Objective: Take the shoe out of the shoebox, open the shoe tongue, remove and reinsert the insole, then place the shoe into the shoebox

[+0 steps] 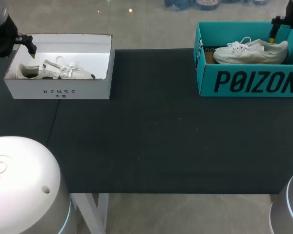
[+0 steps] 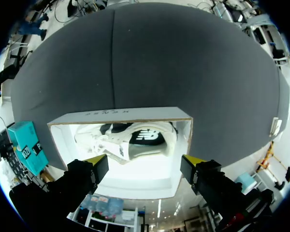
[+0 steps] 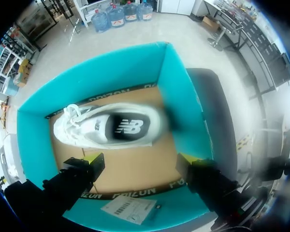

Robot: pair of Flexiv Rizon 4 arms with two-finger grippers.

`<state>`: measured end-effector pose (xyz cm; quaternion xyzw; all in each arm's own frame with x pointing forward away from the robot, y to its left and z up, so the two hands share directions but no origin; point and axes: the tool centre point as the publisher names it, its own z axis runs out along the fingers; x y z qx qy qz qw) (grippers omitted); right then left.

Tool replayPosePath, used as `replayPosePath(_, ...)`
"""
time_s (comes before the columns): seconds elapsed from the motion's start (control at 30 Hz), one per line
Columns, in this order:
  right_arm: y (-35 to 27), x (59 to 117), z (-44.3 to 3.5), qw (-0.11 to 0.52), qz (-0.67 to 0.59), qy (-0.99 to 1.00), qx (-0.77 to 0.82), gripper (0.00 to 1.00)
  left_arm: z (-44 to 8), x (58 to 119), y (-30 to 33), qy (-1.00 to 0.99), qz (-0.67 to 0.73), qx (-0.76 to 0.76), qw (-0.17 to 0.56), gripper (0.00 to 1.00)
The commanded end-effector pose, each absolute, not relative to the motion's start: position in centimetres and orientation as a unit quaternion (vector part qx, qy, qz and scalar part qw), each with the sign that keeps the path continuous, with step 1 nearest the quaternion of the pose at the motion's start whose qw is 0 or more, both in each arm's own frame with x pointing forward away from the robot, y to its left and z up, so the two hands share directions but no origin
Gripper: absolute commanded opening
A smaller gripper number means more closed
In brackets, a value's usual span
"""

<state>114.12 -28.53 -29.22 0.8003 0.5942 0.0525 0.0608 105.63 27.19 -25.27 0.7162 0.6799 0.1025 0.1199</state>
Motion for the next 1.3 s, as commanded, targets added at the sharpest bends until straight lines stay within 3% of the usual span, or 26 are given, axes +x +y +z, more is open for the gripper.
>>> replayPosePath(0.03, -28.5, 116.6, -30.1, 0.060, 0.039, 0.597, 0.799, 1.00, -25.3, 105.5, 27.2, 0.680, 0.104, 0.716, 0.120, 1.00)
replayPosePath(0.57, -30.0, 119.6, -33.2, 0.060, 0.018, 0.595, 0.801, 1.00, -25.3, 105.5, 27.2, 0.680, 0.104, 0.716, 0.120, 1.00)
replayPosePath(1.3, -31.2, 120.0, -33.6, 0.065, 0.013, 0.591, 0.804, 1.00, -25.3, 105.5, 27.2, 0.680, 0.104, 0.716, 0.120, 1.00)
